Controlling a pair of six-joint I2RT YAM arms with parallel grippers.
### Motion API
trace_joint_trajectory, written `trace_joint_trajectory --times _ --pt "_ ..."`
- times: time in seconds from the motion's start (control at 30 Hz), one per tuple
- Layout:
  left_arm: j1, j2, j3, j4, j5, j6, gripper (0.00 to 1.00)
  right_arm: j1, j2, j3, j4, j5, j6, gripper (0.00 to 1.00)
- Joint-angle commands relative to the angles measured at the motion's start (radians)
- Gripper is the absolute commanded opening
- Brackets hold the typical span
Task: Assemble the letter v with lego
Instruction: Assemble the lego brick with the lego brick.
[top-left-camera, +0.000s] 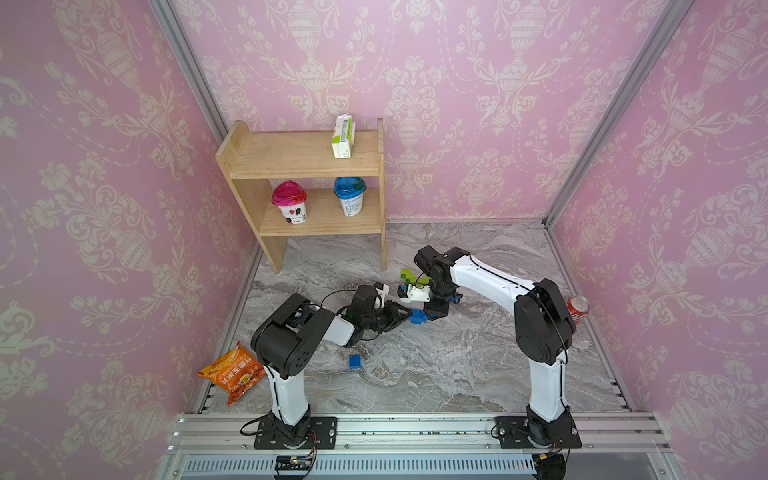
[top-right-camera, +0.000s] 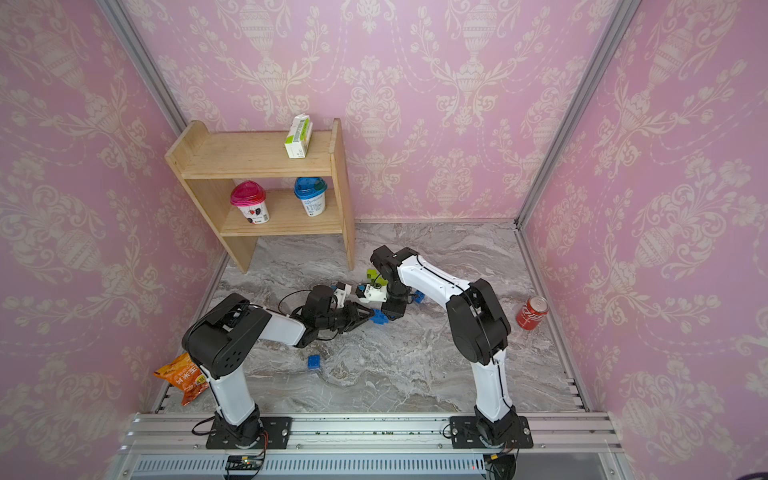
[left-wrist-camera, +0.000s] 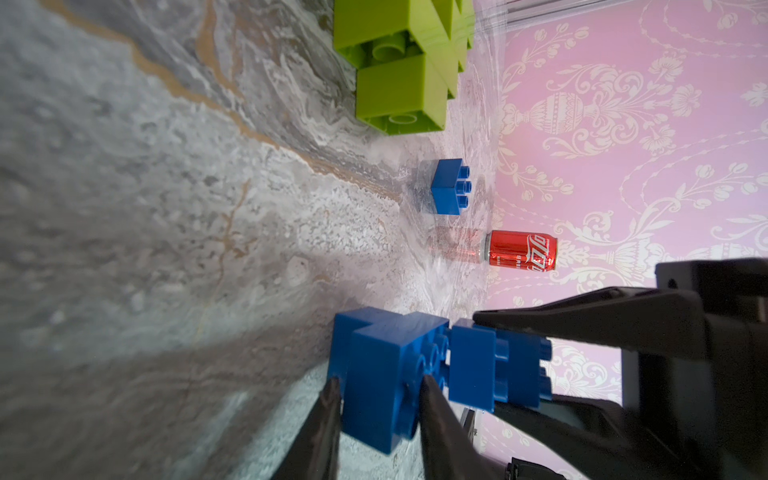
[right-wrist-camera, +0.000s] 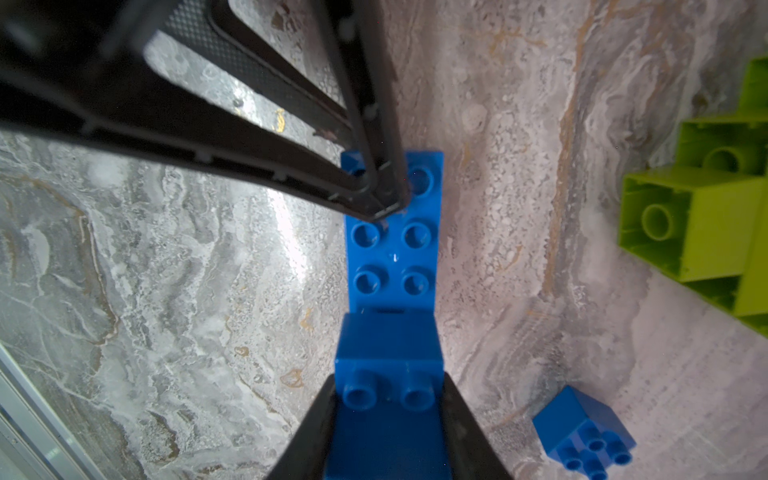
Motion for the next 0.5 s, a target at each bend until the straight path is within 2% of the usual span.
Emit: trace_joint_trajectory --times 0.0,0.47 --pt "-0.003 0.021 0.007 -0.017 0.007 -0.011 0.33 0.007 0.032 0.021 -0.060 0.028 0.016 0.00" --pt "-0.005 0.001 0.016 -0.049 0.008 0.005 0.33 0.016 0.074 0.081 -0.093 0.028 0.011 0.00"
